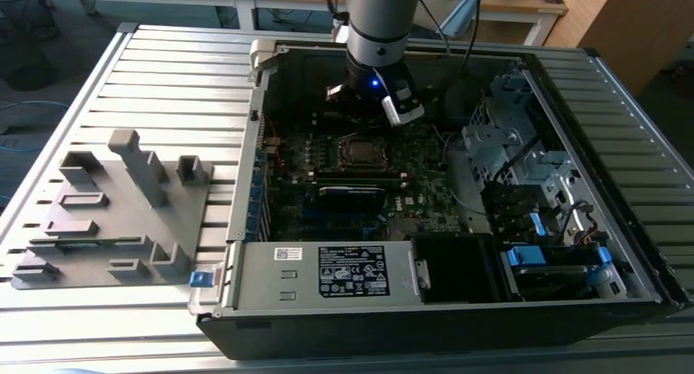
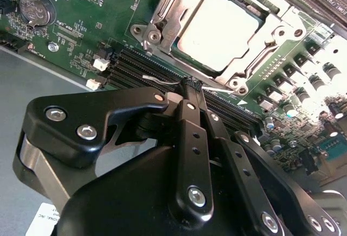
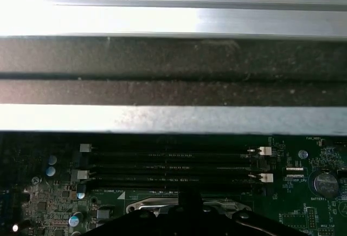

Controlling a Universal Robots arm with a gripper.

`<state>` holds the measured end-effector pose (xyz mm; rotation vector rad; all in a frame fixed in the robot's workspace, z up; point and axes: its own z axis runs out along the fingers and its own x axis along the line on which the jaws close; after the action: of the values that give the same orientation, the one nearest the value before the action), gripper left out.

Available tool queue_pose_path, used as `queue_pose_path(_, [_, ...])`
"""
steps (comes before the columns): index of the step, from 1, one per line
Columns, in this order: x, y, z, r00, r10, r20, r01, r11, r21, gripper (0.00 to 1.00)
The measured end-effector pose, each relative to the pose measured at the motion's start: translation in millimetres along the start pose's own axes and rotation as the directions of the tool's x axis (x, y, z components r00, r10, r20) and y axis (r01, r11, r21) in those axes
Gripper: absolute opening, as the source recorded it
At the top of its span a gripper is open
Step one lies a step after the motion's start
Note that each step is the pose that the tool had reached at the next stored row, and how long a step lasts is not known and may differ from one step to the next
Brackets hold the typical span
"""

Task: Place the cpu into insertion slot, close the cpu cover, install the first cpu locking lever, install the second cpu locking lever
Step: 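Install the first cpu locking lever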

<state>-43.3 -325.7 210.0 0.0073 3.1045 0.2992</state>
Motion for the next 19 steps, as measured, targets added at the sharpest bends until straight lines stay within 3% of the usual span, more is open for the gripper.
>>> queue_pose_path(10, [-0.6, 3.1, 0.9, 1.0, 0.0, 0.0, 0.0, 1.0, 0.0018, 0.11])
queue_pose_path(19, [-5.5, 2.7, 2.9, 1.0, 0.0, -0.0001, 0.0, 1.0, 0.0069, 0.11])
